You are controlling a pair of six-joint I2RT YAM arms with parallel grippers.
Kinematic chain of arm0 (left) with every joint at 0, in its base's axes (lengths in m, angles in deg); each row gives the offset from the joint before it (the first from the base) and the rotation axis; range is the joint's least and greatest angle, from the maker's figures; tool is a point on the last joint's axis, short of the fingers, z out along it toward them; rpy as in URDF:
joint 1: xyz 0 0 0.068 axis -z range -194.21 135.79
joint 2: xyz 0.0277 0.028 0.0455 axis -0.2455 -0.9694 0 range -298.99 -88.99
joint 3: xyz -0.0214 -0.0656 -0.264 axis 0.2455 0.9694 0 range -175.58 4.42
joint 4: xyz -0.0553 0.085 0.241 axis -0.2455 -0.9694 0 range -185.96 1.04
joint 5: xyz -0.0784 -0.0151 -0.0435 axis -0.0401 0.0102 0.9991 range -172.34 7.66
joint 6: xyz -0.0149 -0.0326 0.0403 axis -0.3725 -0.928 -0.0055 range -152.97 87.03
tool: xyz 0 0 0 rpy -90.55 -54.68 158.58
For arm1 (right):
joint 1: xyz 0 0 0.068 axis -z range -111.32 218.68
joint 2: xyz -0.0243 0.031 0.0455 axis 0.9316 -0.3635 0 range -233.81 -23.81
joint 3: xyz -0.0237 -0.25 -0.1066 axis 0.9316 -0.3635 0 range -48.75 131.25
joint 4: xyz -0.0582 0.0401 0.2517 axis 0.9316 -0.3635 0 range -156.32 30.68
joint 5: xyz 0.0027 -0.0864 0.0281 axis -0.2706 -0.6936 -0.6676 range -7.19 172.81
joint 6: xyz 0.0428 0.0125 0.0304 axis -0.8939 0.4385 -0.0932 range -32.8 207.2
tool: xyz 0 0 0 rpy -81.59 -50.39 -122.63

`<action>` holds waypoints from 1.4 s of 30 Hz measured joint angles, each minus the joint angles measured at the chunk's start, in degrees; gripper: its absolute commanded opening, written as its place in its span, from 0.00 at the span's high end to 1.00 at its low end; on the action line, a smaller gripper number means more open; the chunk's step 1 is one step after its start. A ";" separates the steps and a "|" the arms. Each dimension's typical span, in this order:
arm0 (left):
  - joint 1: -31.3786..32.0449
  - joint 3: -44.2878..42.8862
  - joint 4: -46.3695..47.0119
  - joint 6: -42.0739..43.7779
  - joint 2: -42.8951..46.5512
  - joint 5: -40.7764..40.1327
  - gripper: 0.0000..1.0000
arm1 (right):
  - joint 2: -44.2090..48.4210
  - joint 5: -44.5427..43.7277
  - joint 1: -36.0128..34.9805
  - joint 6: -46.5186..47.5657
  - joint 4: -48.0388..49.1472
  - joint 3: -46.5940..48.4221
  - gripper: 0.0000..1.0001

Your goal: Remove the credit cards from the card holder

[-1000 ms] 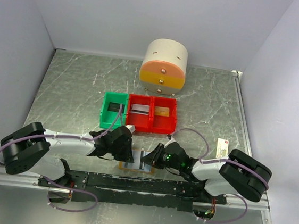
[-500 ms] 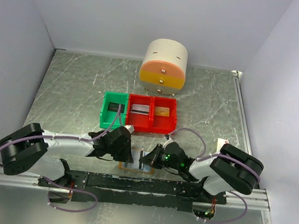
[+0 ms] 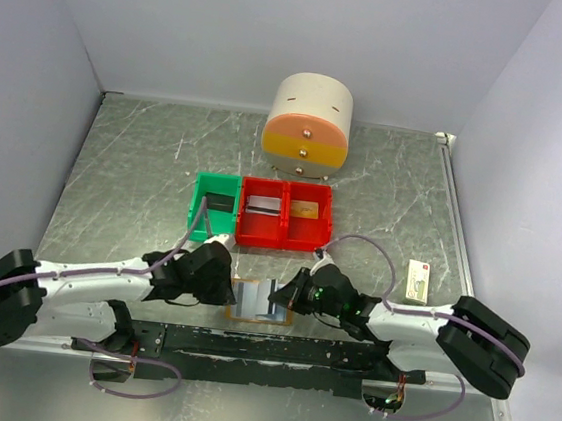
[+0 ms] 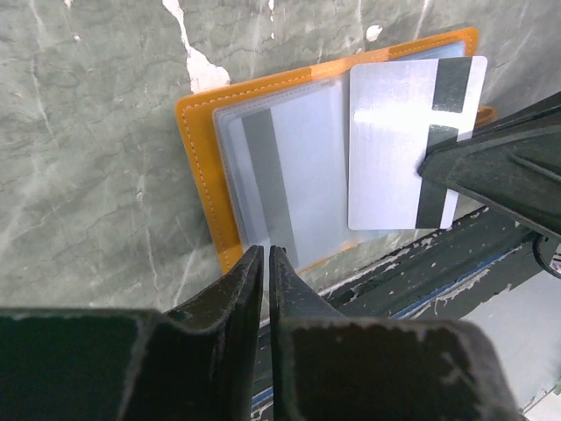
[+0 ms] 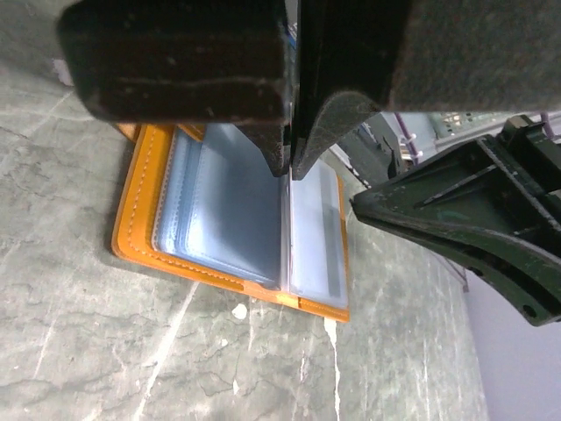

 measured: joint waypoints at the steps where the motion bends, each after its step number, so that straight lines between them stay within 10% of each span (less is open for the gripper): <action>1: 0.00 0.07 -0.39 0.00 0.87 -0.20 0.79 | 0.59 -0.22 0.00 0.63 -1.07 0.28 1.00; 20: -1.70 -11.56 -16.52 3.54 7.54 -8.92 0.12 | 19.43 -7.72 -1.92 16.48 -13.60 3.96 1.00; 31: -29.44 -18.14 -25.90 16.02 12.72 -8.31 0.00 | 24.15 -17.51 -14.32 36.13 -16.87 12.66 1.00; 42: -31.04 -17.97 -26.75 22.23 28.94 -18.82 0.00 | 12.55 -35.23 -20.20 63.17 -17.70 21.31 1.00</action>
